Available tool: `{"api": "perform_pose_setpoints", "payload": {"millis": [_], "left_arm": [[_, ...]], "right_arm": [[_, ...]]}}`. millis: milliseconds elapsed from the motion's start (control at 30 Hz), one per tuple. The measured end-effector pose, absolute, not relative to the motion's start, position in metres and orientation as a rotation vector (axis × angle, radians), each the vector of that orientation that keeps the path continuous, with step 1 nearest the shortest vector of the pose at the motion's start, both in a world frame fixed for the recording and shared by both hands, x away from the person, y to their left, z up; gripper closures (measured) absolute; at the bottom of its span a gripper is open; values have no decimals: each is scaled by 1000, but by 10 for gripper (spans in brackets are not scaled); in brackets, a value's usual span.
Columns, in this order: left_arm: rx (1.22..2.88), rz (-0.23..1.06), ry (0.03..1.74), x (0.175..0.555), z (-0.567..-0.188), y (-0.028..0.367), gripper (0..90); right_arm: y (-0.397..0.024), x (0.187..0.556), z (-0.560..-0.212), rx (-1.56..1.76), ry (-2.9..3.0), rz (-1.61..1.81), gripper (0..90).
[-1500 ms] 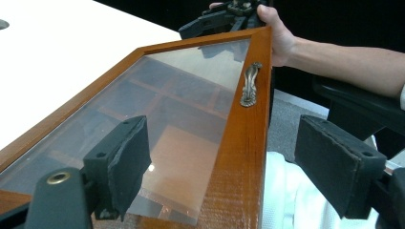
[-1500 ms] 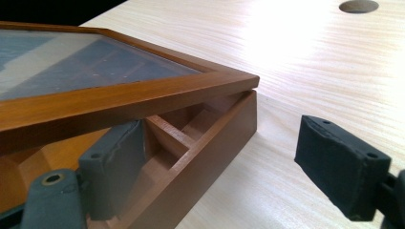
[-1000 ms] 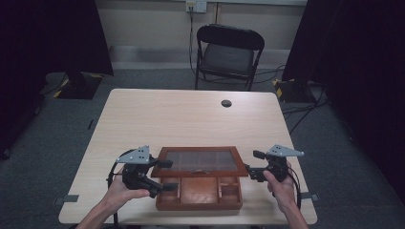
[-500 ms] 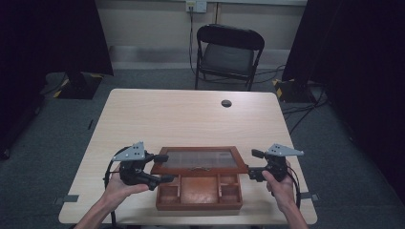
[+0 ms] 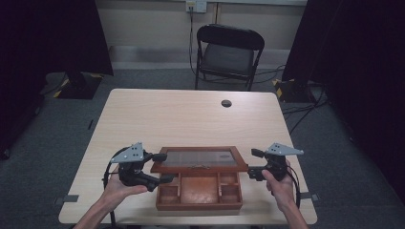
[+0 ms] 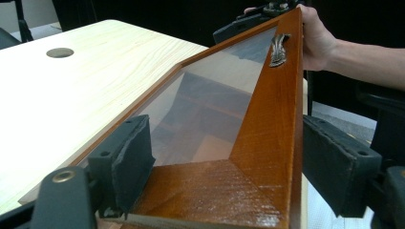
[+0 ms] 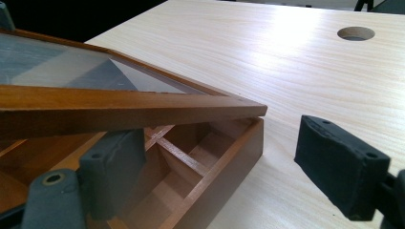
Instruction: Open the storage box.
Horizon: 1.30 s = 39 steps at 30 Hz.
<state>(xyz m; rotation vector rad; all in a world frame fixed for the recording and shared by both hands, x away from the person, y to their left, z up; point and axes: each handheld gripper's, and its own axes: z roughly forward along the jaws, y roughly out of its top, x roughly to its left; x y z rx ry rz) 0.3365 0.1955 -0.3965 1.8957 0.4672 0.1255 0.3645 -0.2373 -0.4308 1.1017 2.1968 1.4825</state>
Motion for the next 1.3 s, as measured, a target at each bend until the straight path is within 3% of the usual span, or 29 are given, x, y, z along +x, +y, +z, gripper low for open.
{"api": "perform_pose_setpoints", "payload": {"millis": [267, 433, 467, 733, 1200, 1300], "left_arm": [[1908, 161, 516, 348, -403, 198, 219], [1878, 185, 511, 348, -400, 202, 313], [1881, 195, 508, 349, -400, 204, 366], [1851, 182, 523, 355, -400, 207, 420], [1825, 167, 539, 368, -392, 209, 466], [1803, 177, 564, 373, -391, 212, 467]], "right_arm": [[-237, 365, -430, 1100, 2193, 1484, 169], [-235, 366, -426, 1075, 2193, 1520, 170], [-233, 366, -424, 1062, 2198, 1519, 169], [-230, 370, -420, 1028, 2206, 1522, 168], [-219, 386, -417, 992, 2220, 1557, 176], [-215, 391, -416, 977, 2222, 1576, 245]]}}
